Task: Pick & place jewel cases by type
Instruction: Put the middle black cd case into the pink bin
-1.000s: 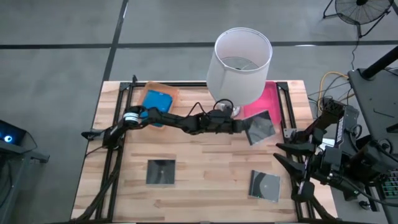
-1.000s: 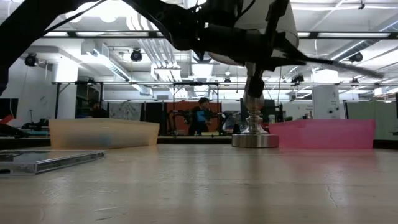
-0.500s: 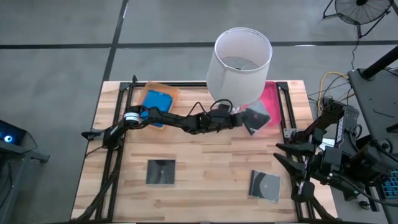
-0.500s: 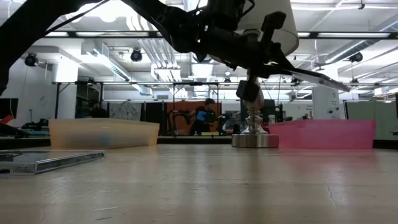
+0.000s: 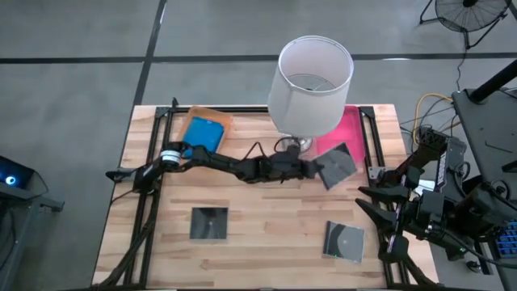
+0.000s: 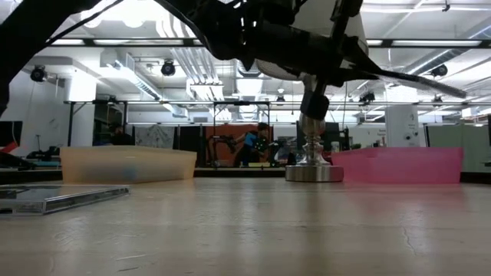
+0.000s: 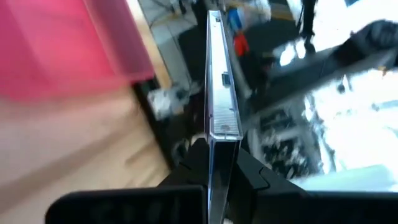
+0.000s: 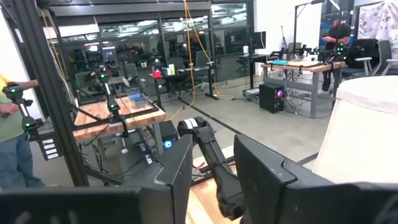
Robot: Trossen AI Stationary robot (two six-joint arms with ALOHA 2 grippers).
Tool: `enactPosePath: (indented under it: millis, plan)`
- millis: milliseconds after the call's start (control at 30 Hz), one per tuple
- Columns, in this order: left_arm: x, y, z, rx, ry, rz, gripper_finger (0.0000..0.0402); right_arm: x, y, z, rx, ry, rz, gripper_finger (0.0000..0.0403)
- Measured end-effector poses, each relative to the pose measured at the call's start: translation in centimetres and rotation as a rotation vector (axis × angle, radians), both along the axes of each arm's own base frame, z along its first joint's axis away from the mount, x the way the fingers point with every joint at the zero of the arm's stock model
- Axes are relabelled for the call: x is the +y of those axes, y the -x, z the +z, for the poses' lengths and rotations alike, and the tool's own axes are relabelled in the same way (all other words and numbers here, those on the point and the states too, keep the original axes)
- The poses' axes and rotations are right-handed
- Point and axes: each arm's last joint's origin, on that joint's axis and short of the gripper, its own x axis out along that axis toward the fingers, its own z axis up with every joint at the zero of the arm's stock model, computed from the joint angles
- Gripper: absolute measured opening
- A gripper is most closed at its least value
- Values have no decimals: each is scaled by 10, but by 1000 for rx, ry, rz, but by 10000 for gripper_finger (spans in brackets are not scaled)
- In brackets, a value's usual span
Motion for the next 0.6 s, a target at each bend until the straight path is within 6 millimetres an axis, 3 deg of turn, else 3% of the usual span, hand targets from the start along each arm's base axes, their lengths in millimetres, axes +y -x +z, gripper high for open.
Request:
enactPosePath:
  millis: [300, 467, 600]
  plan:
    - [-44, 15, -31, 26, 59, -79, 1, 0, 0, 0, 0, 0, 0, 110]
    - [-43, 18, -47, 25, 86, -61, 1, 0, 0, 0, 0, 1, 1, 104]
    - [-38, 7, -53, -71, 88, -57, 1, 0, 0, 0, -2, -2, 2, 107]
